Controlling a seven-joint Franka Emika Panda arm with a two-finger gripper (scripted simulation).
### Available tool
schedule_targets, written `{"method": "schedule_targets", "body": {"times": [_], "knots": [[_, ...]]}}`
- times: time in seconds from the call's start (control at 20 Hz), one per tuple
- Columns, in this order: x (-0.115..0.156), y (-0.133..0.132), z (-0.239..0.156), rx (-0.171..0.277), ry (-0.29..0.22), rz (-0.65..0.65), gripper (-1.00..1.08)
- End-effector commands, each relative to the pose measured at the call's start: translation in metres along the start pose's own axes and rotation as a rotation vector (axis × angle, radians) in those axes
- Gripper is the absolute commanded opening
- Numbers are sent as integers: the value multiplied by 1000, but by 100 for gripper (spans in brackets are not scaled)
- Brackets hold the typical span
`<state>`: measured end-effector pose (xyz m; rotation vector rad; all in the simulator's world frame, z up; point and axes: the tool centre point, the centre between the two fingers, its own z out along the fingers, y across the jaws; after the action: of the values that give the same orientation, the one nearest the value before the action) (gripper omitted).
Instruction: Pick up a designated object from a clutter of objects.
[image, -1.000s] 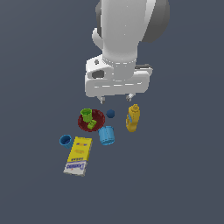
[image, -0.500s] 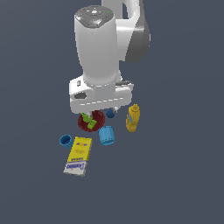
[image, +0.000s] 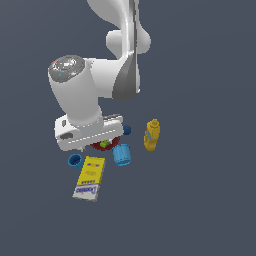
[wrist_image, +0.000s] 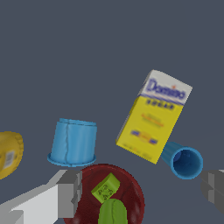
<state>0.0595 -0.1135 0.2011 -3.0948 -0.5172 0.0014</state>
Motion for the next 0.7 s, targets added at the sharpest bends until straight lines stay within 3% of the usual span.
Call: {"method": "schedule_targets", "body": {"times": [0.0,0.35,0.65], "knots": [[-5,21,18,1,2,-27,100],[-23,73,66,1,2,-93,100],[-38,101,94,-2,1,-131,100]]}}
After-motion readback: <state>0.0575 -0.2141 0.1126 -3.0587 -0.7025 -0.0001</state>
